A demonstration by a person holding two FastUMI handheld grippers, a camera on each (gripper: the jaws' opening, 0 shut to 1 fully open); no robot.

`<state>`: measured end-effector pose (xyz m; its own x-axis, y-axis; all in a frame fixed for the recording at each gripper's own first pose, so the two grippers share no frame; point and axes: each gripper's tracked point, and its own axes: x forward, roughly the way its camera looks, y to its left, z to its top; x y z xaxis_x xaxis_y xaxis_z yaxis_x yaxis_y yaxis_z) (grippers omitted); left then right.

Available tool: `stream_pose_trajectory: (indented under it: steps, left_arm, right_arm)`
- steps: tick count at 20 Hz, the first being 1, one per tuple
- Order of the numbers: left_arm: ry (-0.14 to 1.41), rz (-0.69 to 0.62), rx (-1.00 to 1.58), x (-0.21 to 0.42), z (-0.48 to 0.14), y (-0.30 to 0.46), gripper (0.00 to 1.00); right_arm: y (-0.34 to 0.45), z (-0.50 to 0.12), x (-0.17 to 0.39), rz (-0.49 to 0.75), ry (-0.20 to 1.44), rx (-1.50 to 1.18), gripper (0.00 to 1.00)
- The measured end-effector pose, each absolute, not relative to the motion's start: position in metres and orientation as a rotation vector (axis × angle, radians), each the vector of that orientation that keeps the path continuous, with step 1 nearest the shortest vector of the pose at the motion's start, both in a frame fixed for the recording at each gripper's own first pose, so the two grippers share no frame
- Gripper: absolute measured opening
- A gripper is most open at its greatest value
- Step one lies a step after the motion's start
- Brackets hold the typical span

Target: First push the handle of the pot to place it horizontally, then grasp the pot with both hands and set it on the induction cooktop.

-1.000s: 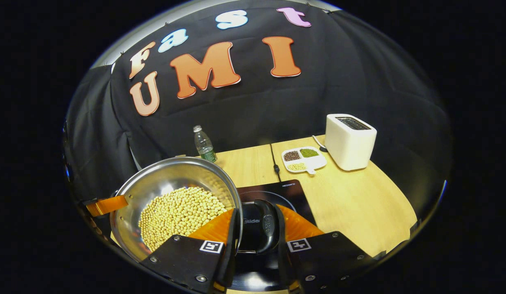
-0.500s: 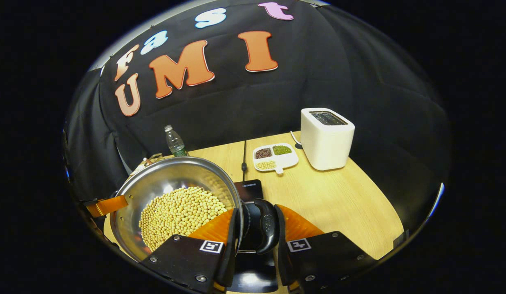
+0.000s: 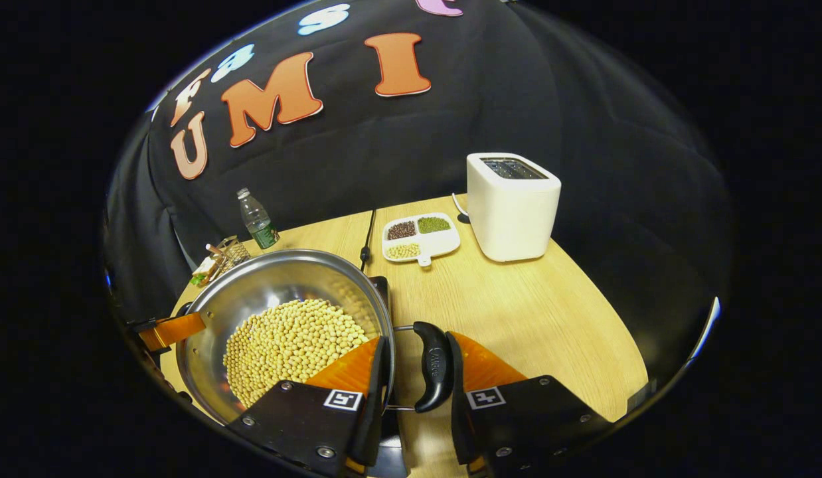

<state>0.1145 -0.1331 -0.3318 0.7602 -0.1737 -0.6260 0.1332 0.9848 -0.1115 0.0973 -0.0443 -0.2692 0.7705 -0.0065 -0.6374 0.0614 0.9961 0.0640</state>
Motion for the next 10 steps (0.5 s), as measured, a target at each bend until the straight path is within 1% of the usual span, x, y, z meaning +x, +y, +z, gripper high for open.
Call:
stream_pose_trajectory:
  steps: [3, 6, 7, 8, 9, 10]
  left_arm:
    - [0.700, -0.167, -0.056, 0.1155, -0.3367, -0.1347, 0.41]
    - [0.697, -0.175, -0.064, 0.1160, -0.3381, -0.1364, 0.41]
    - [0.700, -0.178, -0.066, 0.1164, -0.3391, -0.1374, 0.41]
    - [0.705, -0.180, -0.070, 0.1166, -0.3401, -0.1373, 0.41]
    - [0.710, -0.186, -0.060, 0.1154, -0.3413, -0.1385, 0.42]
    - [0.708, -0.189, -0.026, 0.1147, -0.3439, -0.1379, 0.45]
  right_arm:
    - [-0.0440, -0.2752, 0.0977, -0.033, 0.712, 0.081, 0.43]
    - [-0.0458, -0.2725, 0.0992, -0.039, 0.694, 0.081, 0.43]
    - [-0.0464, -0.2748, 0.0989, -0.041, 0.702, 0.078, 0.39]
    - [-0.0463, -0.2707, 0.0992, -0.043, 0.692, 0.080, 0.40]
    - [-0.0462, -0.2719, 0.1003, -0.040, 0.690, 0.073, 0.47]
    - [-0.0463, -0.2702, 0.1021, -0.021, 0.678, 0.053, 0.48]
